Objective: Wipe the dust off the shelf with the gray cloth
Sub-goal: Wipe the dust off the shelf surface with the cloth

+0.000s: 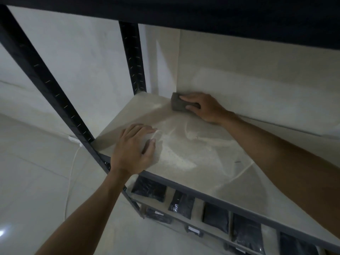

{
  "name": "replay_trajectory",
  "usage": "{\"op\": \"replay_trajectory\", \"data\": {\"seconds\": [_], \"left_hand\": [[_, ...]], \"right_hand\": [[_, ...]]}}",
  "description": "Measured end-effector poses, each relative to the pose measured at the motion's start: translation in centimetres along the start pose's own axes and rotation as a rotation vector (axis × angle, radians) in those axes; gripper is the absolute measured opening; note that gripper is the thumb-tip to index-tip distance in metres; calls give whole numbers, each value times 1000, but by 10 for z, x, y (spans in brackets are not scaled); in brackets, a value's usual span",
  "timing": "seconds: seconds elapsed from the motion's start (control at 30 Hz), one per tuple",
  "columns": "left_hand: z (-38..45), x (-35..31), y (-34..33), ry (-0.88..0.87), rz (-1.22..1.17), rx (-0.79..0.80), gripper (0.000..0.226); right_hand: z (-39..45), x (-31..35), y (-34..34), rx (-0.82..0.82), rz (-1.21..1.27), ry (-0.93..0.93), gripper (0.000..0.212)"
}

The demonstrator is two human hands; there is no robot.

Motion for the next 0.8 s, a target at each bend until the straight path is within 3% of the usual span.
{"op": "replay_trajectory", "data": {"seconds": [0.17, 0.3, 0.5, 0.67, 0.8], "left_hand": [[0, -1, 0, 0, -1, -5, 32], [0, -1, 1, 5, 17, 2, 34], [1, 0, -2, -8, 20, 15, 35], [0, 3, -3, 6, 13, 14, 34], [0, 2, -2, -3, 21, 6, 33]], "right_hand": [[-27, 6, -4, 131, 153, 20, 43], [-52, 19, -1, 342, 204, 49, 46], [-4, -1, 28, 68, 116, 23, 46], [-39, -10, 1, 160, 228, -39, 43], [-80, -3, 5, 371, 278, 38, 45]]}}
Point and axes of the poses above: each hand's wrist, its own z-axis towards the middle knuckle, its own y-axis out of the back of the hand, x = y × z, the point moved 7 cm from there along z, towards the middle knuckle, and after that the axes turned 7 degrees about x, right-handed, at the moved point
